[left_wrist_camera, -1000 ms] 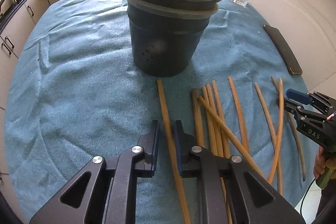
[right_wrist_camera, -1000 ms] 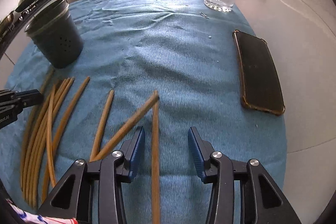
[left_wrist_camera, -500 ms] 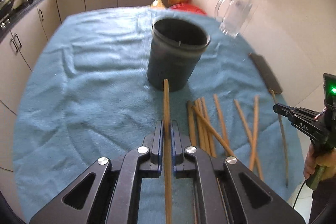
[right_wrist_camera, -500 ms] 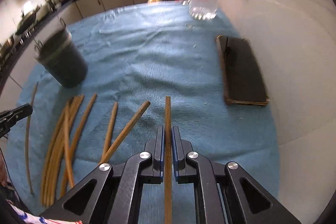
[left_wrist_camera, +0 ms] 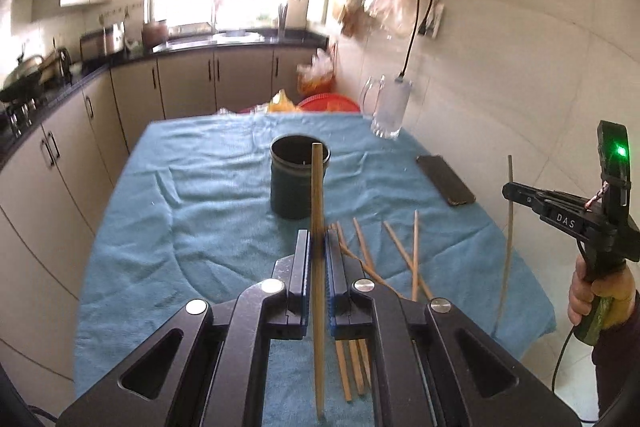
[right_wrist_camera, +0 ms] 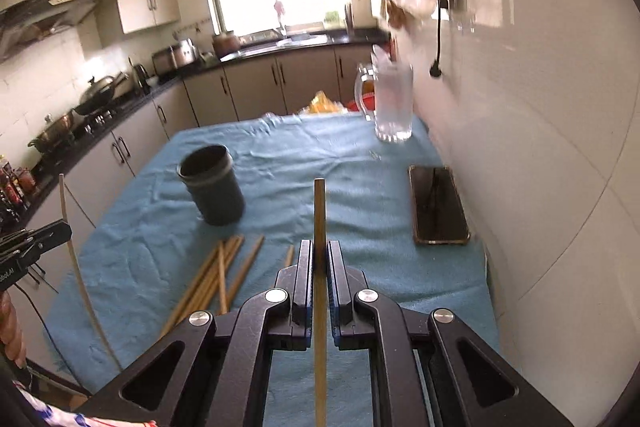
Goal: Organize utensils
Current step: 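Lift the chopstick upright and carry it above the black cup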
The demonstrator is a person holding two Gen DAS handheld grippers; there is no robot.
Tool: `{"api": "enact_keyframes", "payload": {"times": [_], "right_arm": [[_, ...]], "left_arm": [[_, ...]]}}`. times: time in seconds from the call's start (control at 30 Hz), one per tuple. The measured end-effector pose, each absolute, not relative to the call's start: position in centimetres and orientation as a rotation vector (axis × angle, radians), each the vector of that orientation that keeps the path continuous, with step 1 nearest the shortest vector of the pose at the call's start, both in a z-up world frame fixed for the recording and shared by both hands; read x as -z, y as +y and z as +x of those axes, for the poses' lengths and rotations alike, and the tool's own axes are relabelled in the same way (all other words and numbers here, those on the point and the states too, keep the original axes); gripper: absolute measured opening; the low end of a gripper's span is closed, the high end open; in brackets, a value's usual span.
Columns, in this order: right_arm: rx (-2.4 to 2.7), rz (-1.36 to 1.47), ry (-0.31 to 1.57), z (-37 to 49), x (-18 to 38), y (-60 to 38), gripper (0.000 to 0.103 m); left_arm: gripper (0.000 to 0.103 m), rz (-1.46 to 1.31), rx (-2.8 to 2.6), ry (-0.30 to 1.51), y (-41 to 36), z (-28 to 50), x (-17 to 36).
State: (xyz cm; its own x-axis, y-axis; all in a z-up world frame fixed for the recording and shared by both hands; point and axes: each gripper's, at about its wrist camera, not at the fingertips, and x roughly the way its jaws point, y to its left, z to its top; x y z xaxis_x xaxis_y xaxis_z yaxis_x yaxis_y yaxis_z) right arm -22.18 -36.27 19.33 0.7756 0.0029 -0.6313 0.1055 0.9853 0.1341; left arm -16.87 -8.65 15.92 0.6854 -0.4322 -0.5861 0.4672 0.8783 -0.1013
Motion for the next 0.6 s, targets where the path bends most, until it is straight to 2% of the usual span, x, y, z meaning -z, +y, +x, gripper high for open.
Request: {"api": "enact_keyframes", "payload": {"times": [0.33, 0.6], "right_arm": [[0.020, 0.121, 0.588, -23.3, -22.3, -34.4, 0.007], [-0.002, 0.095, 0.526, -20.6, -25.8, -33.6, 0.007]], "left_arm": [[0.006, 0.013, 0.510, 0.547, -7.4, -18.8, -18.5], [0.006, -0.036, 0.503, 0.528, -7.3, -15.2, -21.4]]}}
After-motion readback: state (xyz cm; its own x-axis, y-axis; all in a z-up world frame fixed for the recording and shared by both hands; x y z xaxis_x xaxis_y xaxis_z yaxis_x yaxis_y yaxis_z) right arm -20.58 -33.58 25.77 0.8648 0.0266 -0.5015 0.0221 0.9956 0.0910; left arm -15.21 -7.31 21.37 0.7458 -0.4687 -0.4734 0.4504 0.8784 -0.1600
